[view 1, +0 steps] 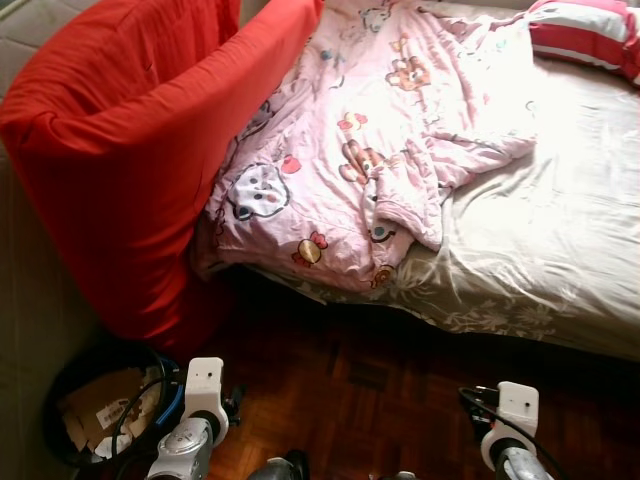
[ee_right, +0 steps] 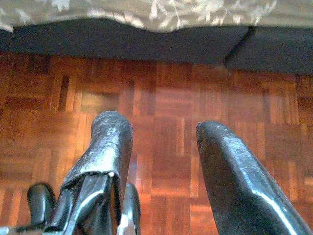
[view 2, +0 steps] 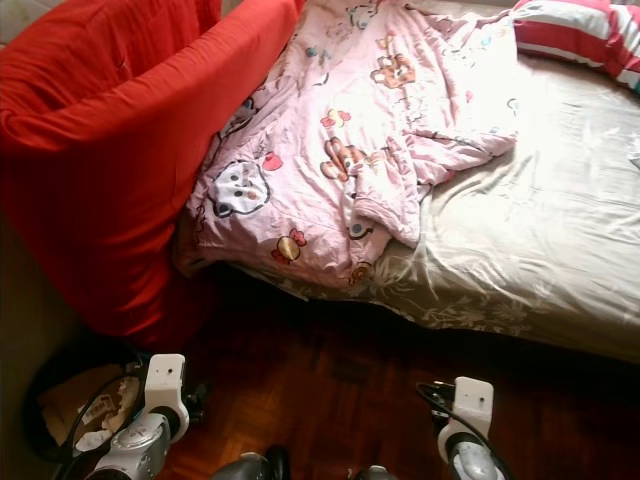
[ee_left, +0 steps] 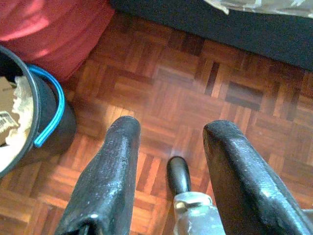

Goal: Clean up the room

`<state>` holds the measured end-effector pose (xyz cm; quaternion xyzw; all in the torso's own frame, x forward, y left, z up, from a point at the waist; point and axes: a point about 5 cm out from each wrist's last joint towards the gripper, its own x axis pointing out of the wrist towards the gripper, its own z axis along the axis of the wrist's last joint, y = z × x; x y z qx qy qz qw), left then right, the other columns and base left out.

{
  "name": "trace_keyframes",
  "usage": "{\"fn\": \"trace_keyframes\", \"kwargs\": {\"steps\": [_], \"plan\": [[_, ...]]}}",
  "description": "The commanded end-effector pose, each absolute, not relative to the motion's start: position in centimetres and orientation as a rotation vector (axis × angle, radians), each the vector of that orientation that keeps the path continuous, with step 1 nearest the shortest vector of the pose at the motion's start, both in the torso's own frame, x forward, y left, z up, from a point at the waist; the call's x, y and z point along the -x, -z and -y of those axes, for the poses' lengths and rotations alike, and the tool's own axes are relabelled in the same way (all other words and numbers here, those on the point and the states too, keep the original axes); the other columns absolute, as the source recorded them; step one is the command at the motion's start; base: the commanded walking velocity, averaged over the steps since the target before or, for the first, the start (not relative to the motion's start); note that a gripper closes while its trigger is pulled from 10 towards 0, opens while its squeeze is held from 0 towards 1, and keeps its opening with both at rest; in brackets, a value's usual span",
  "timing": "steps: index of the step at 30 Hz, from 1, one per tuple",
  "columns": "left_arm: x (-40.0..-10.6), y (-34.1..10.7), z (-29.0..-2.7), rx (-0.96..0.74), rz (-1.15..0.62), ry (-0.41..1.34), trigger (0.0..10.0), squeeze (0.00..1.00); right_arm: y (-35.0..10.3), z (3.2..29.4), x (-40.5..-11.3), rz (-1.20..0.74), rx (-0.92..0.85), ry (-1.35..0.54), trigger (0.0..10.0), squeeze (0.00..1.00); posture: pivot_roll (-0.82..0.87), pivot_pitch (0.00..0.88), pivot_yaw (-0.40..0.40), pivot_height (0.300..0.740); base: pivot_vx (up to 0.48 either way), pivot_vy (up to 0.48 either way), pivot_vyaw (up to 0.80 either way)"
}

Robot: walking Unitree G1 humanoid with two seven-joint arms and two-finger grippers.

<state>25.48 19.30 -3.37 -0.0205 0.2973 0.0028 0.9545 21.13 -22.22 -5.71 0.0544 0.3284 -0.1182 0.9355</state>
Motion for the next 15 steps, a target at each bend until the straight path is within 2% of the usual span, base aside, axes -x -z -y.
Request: {"fn": "trace_keyframes", "kwargs": {"steps": [1,5,15], "plan": [[-23.9,4.6,-19.9,0.034,-0.684,-0.023,10.0,0.00,6.4,22.0,-20.1,-0.720,-0.125,0.252,10.0,0.00,-0.01,0.173,0.049,0.740,0.000,0.000,0.00],[-22.6,5.6,-20.0,0.037,-0.762,-0.038,10.0,0.00,7.8,21.0,-18.4,-0.844,-0.143,0.205,10.0,0.00,-0.02,0.159,0.048,0.740,0.000,0.000,0.00],[-20.6,6.8,-20.9,0.075,-0.842,-0.090,10.0,0.00,8.4,21.1,-17.0,-0.902,-0.044,0.130,10.0,0.00,-0.03,0.147,0.044,0.740,0.000,0.000,0.00]]}}
